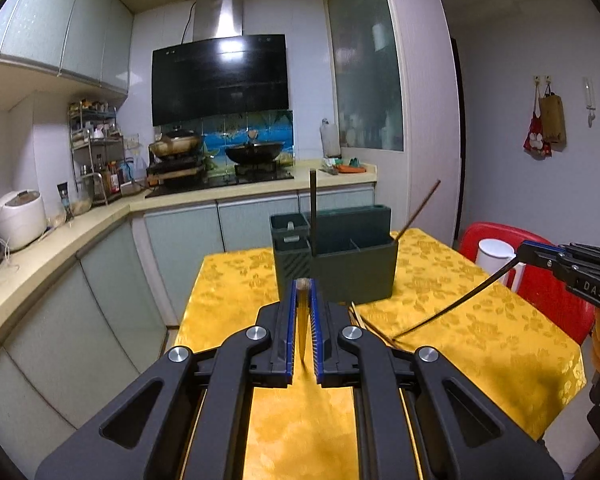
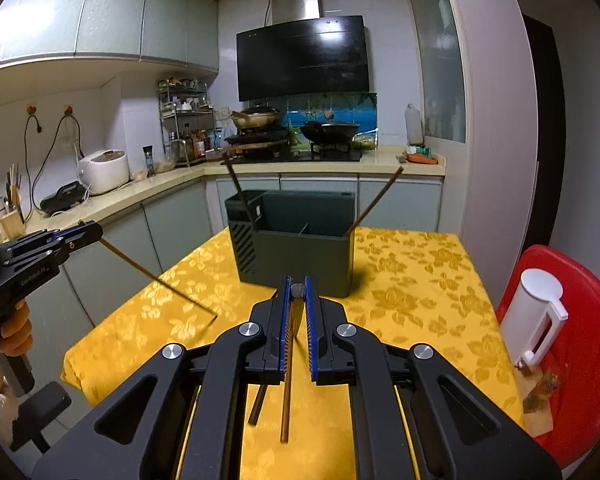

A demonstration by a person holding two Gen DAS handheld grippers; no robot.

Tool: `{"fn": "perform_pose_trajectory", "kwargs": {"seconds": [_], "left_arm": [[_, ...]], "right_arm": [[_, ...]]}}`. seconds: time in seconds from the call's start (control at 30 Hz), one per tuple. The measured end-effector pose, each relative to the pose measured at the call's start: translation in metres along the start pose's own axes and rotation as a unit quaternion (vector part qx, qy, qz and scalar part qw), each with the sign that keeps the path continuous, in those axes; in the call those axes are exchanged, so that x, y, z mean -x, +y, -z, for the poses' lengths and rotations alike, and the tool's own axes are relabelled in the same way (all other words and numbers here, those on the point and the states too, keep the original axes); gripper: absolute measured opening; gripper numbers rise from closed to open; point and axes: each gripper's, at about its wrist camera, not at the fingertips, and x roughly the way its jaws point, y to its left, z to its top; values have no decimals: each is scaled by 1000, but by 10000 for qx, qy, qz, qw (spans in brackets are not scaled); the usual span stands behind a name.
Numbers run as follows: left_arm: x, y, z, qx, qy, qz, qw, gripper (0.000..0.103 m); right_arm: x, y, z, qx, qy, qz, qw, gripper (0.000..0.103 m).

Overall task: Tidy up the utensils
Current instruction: 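Lift both held chopsticks and carry them over the grey holder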

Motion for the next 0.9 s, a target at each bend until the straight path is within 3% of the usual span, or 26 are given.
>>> {"fn": "perform_pose_trajectory", "kwargs": {"seconds": [0.5,0.73,0.9], "left_arm": [[-28,6,-45,-119,119,98,9998,6],[-36,4,-69,-194,163,203,9995,6],[-37,-2,-99,-325,44,240,9992,6]], "right_arm": [[-37,-31,-63,-308,480,105,9983,8],[-39,-31,-83,-164,531,189,9983,8],[-34,-33,-110,-41,342,323,9989,8]]}}
